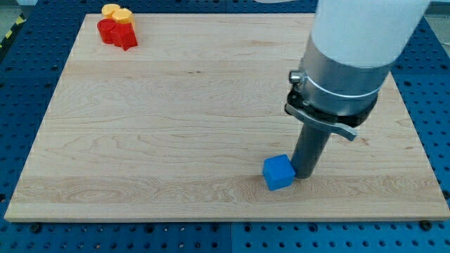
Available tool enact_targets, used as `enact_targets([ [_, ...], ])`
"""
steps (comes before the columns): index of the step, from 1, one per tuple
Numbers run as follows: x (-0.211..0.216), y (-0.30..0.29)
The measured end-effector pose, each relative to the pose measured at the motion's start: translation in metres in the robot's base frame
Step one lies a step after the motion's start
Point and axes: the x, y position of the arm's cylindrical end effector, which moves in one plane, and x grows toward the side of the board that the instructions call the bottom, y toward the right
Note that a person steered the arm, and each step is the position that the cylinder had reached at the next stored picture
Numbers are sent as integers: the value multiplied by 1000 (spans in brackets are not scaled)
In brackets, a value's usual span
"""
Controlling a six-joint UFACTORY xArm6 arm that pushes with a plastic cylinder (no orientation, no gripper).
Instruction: Push the blue triangle above the blue cube
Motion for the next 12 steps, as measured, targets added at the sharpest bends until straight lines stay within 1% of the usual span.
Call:
enact_targets([
  [2,6,-33],
  [3,6,31],
  [4,4,120],
  [5,-16,174],
  [6,-63,174],
  [8,-142,110],
  [9,-174,94],
  [10,-184,87],
  [12,-153,69],
])
